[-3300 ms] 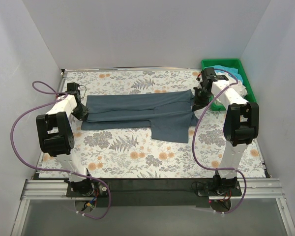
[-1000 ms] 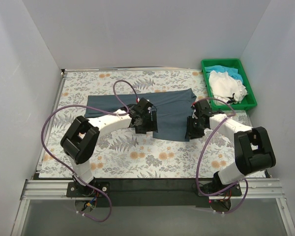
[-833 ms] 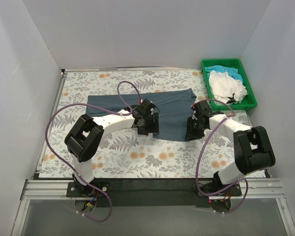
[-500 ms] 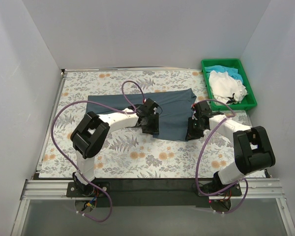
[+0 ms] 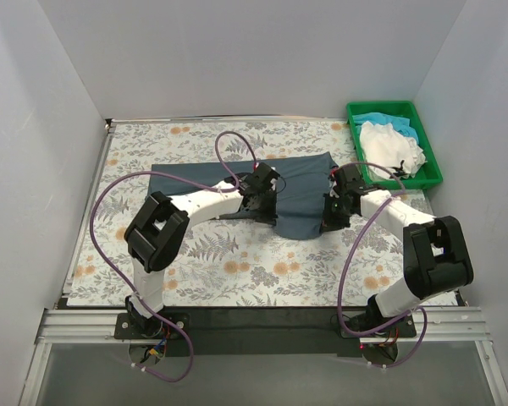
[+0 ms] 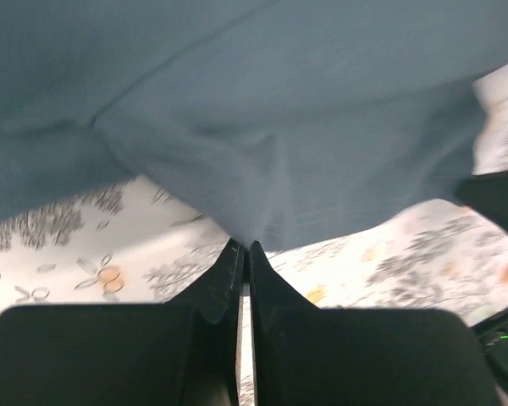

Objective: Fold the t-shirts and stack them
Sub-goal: Fold the tshirt

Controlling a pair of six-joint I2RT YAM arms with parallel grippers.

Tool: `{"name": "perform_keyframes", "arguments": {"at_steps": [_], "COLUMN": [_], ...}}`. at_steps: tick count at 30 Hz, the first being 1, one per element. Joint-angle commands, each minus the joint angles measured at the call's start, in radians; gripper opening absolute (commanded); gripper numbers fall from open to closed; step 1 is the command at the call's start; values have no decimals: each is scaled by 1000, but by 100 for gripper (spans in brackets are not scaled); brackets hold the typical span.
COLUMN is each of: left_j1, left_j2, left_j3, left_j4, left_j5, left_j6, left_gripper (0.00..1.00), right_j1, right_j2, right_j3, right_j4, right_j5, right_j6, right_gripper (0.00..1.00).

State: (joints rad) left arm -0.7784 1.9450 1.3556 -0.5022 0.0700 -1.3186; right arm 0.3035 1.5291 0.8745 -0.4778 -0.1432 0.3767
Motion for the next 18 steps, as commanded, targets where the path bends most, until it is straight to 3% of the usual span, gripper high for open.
{"name": "perform_keyframes", "arguments": {"at_steps": [1,18], "left_j1": [16,202], "left_j2": [-3,193], "left_j3": [109,408], "left_j4": [-9,31], "left_j5": [-33,62], "left_j6": [25,-2], "left_gripper": [0,0], "right_j1": [-3,-35], "right_j2": [-3,368], "right_j3": [145,730], "right_j4": [-15,-7], "right_j5": [16,37], "right_j6": [-36,-166], "right_gripper": [1,1]}}
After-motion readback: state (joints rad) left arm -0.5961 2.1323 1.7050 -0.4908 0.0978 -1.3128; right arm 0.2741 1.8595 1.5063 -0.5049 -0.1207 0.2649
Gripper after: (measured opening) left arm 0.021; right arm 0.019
